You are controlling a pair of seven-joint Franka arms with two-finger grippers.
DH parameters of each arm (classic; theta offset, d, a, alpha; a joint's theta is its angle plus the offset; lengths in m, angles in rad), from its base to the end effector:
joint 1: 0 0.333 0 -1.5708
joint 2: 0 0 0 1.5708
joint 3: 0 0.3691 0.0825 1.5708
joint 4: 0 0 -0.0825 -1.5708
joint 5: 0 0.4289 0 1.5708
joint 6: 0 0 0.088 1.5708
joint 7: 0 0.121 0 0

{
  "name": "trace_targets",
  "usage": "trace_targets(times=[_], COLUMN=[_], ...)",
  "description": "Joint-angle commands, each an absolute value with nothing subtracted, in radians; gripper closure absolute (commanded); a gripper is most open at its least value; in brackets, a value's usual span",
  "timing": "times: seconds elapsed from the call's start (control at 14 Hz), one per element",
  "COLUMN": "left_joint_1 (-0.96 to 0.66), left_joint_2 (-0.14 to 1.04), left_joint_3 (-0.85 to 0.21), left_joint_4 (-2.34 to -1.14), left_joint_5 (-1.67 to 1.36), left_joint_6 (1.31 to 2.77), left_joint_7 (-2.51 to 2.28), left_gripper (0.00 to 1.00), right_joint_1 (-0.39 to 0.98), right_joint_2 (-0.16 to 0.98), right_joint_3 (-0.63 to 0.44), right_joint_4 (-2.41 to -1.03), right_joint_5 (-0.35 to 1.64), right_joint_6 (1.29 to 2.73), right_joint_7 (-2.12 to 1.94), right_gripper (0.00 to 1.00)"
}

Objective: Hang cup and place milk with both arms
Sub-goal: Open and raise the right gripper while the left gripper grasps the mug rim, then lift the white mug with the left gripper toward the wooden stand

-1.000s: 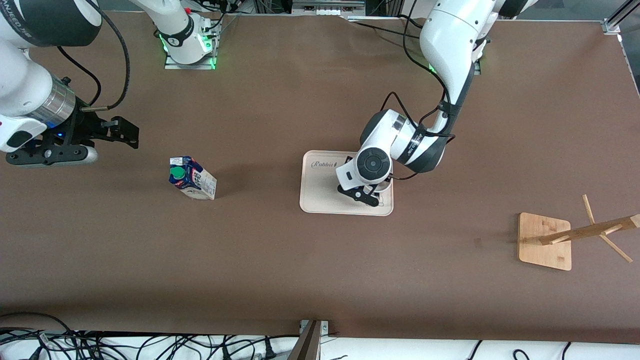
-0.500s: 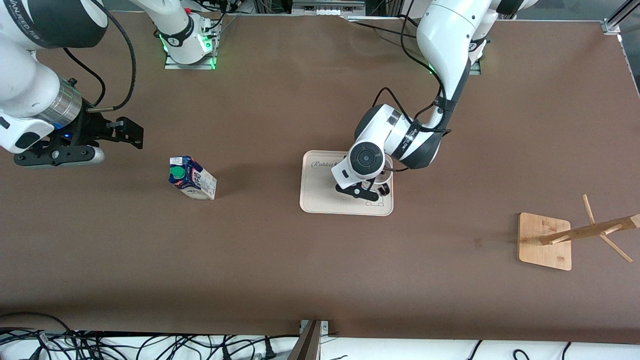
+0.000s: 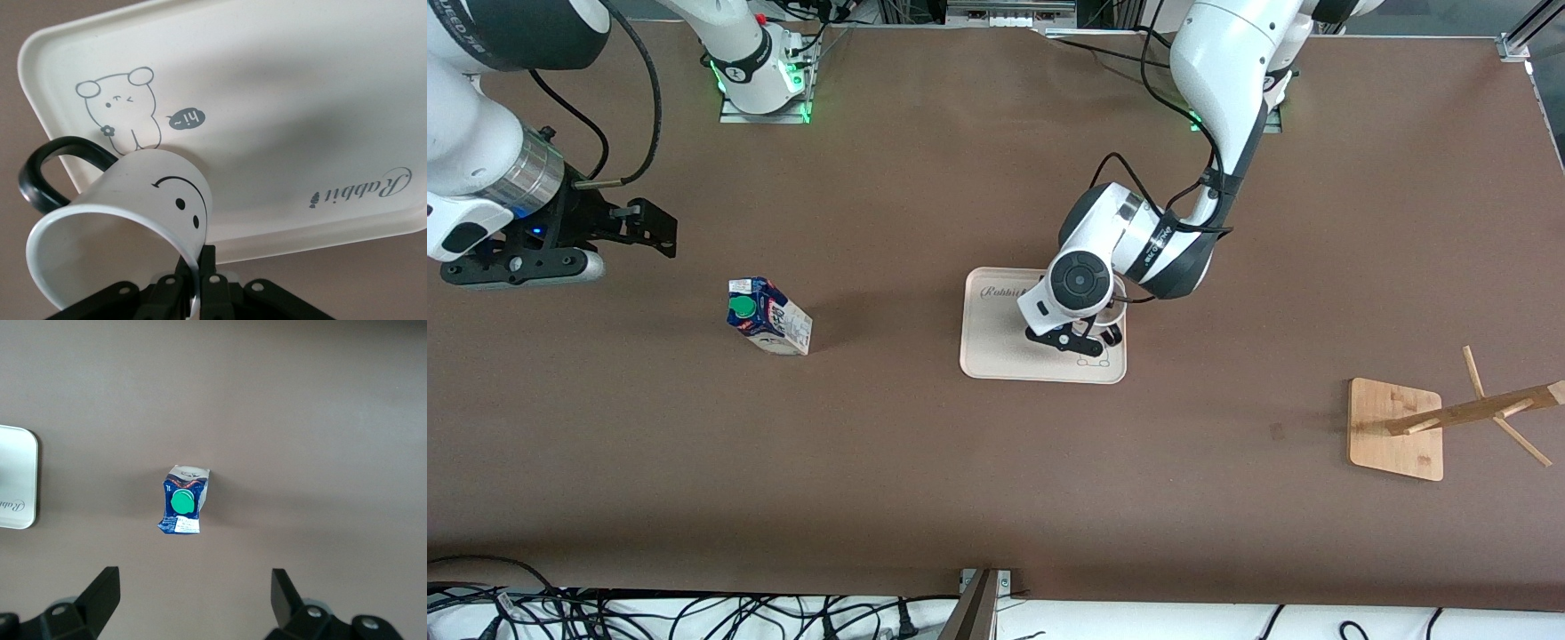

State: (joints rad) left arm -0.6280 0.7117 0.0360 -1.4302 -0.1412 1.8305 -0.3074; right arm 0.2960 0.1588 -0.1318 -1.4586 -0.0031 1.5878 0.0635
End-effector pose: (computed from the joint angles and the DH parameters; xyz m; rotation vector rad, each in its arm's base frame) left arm 0.6173 -0.4369 0.2548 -3.0401 0.3542 0.5019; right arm 0.6462 0.1139 0.6241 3.1103 0.1590 -0.0394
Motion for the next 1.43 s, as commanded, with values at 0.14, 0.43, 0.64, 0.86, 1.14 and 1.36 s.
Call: trace_targets(times=[0.14,0.43,0.64,0.86,1.14,1.36], left_joint_1=[-0.621,-0.617,-0.459,-0.410,-0.278,-0.194], left_joint_2=[0.513,0.399,0.382,0.382,0.390,0.391], left_joint_3=[0.072,0.078,0.086,0.129,0.133,0.135], left_joint_4=[-1.433,-1.384,-1.307,-1.308,-1.304,-1.302], left_joint_5=[-0.098,0.008,-0.046,-0.032,0.011,0.009], left_joint_6=[1.729,1.706,1.700,1.697,1.712,1.713], left_joint_7=[-0.327,-0.319,-0.174,-0.025,0.224,0.328], left_gripper=[1.00,1.00,1.00,1.00,1.00,1.00], right_joint_1=[0.302,0.302,0.302,0.304,0.307,0.307], right_joint_2=[0.138,0.138,0.137,0.138,0.138,0.133], right_joint_3=[-0.129,-0.129,-0.129,-0.127,-0.117,-0.109], right_joint_4=[-1.467,-1.463,-1.460,-1.462,-1.465,-1.465], right_joint_5=[-0.009,-0.009,-0.009,-0.011,-0.015,-0.018], right_joint_6=[1.606,1.630,1.643,1.696,1.732,1.712], right_joint_7=[0.063,0.063,0.063,0.063,0.061,0.060], right_gripper=[0.00,0.00,0.00,0.00,0.00,0.00])
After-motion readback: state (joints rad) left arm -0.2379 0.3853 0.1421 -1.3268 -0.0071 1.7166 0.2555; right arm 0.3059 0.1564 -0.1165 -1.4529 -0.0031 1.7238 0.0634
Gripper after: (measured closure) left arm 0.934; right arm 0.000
